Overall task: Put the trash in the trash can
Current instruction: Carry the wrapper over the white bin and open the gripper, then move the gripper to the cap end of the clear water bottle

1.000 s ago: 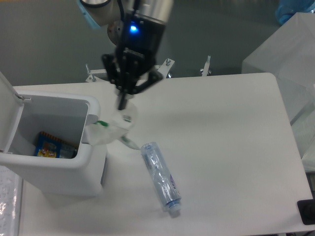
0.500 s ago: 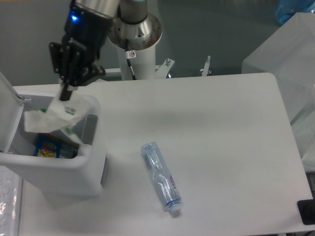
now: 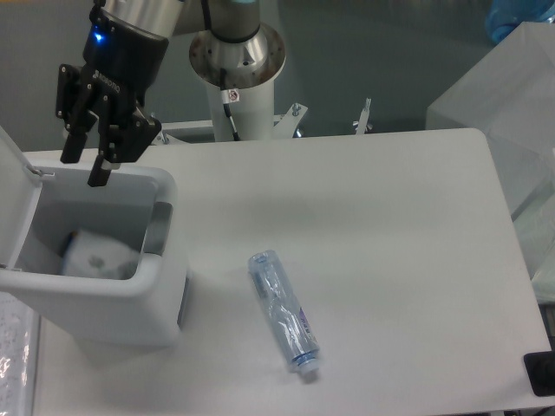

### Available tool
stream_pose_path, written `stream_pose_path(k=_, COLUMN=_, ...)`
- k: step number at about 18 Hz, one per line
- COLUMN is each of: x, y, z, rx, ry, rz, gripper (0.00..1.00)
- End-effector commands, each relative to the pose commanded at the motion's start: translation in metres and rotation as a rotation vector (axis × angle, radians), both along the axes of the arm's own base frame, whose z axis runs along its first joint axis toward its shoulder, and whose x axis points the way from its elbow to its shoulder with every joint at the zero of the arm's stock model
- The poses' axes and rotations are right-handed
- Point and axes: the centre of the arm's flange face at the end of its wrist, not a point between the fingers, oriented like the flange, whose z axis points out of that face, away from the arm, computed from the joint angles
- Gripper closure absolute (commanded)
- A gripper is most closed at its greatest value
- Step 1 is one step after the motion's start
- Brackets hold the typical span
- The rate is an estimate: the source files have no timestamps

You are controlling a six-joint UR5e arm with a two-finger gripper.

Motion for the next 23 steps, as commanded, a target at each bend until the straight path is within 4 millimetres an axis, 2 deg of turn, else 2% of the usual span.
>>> stream_pose_path(k=2, x=-0.021, y=0.009, z=-0.022, rx=-0.039, ry=-0.055, rz=0.05, gripper=0.0)
stream_pose_path(k=5, x=-0.083, y=0.013, z=-0.051, rx=-0.086, ry=-0.147, rz=0.187, gripper=0.0)
stream_pose_path(k=10, x=-0.185, y=0.006, z=-0.072, rx=-0.112, ry=-0.262, rz=0.417, gripper=0.0)
stream_pose_path(k=11, x=-0.206, y=0.007, z=-0.081, rx=-0.125, ry=-0.281, rz=0.454, gripper=0.0)
stream_pose_path(k=13, x=-0.238, y=0.016, z=-0.115, rx=-0.183, ry=-0.3, rz=0.517, gripper=0.0)
stream_pose_path(k=16, x=-0.267, y=0.026, z=-0.158, rx=-0.284, ry=-0.256, rz=0.58, gripper=0.0)
stream_pose_path(k=19, x=-0.278, y=0.029, z=-0.196, rx=-0.358, ry=-0.261, rz=0.599, gripper=0.0)
stream_pose_path(k=23, x=-0.301, y=0.04, z=-0.234, rx=-0.49, ry=-0.27, rz=0.632, gripper=0.0)
